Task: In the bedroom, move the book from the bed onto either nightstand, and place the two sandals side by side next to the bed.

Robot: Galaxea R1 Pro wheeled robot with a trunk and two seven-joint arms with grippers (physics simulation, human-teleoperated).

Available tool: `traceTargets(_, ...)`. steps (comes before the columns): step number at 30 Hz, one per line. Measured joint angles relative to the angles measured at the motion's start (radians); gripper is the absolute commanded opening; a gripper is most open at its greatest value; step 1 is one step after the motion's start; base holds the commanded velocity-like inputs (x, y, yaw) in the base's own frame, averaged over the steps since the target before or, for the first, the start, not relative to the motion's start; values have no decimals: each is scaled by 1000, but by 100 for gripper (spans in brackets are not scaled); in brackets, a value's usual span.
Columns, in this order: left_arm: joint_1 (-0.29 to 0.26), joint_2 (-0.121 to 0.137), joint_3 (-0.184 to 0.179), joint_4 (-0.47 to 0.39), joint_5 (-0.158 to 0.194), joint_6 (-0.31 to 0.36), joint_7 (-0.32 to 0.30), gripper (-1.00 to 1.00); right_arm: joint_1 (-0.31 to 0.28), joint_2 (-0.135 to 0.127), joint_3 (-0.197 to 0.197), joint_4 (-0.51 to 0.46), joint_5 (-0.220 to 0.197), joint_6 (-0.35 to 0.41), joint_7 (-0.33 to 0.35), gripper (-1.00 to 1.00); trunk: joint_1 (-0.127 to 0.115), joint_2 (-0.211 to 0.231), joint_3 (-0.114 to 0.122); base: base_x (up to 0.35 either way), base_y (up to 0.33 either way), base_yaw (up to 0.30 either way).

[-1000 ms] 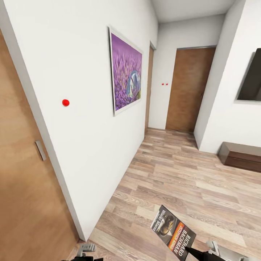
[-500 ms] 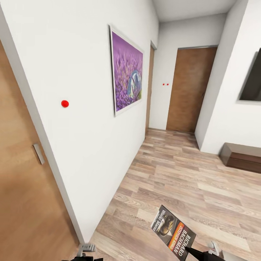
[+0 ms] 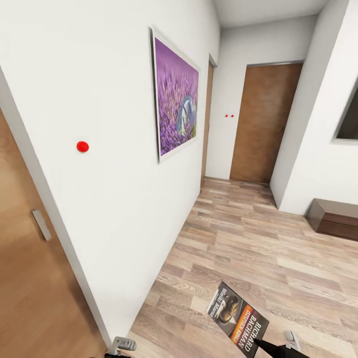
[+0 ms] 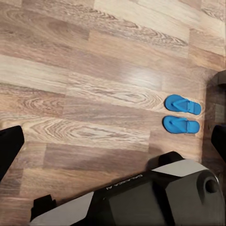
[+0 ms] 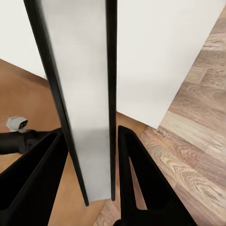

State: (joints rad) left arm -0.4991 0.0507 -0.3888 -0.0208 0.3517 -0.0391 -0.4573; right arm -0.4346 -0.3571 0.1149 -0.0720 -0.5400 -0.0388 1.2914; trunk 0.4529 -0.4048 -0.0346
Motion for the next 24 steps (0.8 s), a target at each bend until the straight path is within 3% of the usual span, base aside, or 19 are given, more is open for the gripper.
traceTargets(7, 1, -6, 0, 0, -35, 0, 30, 100, 0, 0, -3, 0, 0, 0, -1, -100, 0, 0, 0, 55, 1, 0)
traceTargets(24, 2, -6, 1, 0, -40, 0, 34, 100, 0, 0, -3, 1, 0, -1, -3, -100, 0, 0, 0, 2, 0, 0)
